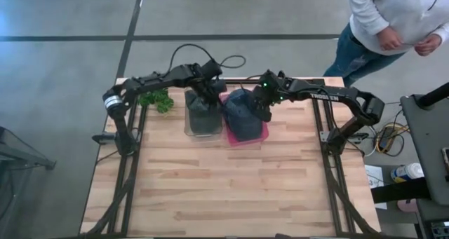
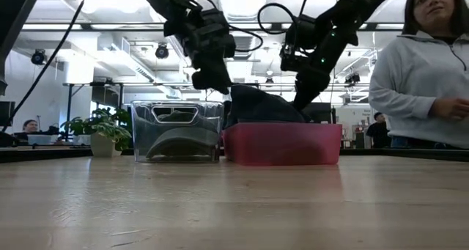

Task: Pick & Place hat
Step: Put the blue cap into the red bin

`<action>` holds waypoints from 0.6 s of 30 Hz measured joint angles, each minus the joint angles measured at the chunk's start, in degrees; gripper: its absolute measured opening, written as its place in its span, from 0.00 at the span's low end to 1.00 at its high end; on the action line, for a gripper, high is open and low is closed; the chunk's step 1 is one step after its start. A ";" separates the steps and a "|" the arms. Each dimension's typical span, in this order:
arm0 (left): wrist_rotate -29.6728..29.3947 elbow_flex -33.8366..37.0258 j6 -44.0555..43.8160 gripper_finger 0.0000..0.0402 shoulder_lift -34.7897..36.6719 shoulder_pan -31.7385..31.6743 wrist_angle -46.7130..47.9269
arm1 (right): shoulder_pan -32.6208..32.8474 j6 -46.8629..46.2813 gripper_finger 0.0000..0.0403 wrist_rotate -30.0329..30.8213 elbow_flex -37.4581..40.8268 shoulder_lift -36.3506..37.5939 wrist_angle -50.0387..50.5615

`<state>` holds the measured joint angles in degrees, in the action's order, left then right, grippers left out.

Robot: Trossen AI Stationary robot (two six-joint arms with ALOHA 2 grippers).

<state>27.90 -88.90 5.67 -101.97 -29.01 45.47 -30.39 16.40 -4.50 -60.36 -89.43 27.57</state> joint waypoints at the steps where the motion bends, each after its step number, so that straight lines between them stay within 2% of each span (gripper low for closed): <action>1: -0.05 0.45 0.16 0.41 0.06 0.47 0.01 | 0.00 0.21 0.53 -0.01 0.26 -0.01 -0.10; 4: -1.75 2.42 1.11 0.41 0.00 1.91 -1.97 | 0.00 0.55 0.53 -0.32 1.49 0.00 -0.34; 11: -5.97 8.32 -0.59 0.41 -0.81 3.36 -18.23 | 0.50 -0.15 0.53 -1.86 3.19 -0.07 -1.28; 18: -10.04 10.44 1.74 0.41 -0.59 3.23 -17.69 | 0.61 0.14 0.53 -1.84 3.26 2.43 -0.19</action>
<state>17.86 -78.46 7.41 -102.56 -25.78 27.79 -29.78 16.54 -6.35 -57.10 -87.00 27.39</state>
